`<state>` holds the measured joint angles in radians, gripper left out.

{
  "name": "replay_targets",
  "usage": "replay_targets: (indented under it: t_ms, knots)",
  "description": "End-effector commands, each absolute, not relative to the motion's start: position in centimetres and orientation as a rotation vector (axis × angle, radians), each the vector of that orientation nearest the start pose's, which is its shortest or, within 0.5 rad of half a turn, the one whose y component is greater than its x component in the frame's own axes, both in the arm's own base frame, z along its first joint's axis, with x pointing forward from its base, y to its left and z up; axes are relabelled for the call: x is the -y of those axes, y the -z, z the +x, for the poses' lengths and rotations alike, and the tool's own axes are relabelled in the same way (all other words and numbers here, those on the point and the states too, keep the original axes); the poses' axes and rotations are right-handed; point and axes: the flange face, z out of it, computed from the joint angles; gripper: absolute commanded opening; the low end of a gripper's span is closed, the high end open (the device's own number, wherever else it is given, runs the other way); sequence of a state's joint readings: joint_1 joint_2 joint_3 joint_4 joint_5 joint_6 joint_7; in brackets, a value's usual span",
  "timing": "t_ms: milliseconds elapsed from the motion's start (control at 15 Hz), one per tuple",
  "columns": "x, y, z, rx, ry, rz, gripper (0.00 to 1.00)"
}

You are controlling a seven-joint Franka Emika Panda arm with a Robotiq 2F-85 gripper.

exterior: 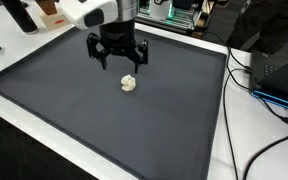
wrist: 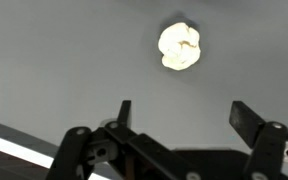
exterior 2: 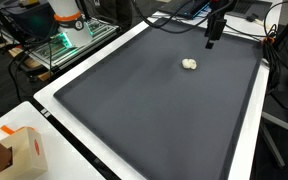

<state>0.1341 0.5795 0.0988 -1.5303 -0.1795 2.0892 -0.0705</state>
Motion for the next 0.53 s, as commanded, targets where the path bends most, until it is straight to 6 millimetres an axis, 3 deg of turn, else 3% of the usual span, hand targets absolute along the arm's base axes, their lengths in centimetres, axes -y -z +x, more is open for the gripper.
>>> replay_targets:
  t_ms: [0,133,200,467]
  knots:
    - [-13.6,-34.1,66.1,0.359,0.002,-3.183,1.00]
    - [-13.6,-35.3,65.3,0.279,0.010,-3.174,1.00]
    - [-14.0,-34.6,67.2,0.375,0.013,-3.185,1.00]
    - [-13.9,-35.6,66.2,0.321,0.018,-3.187,1.00]
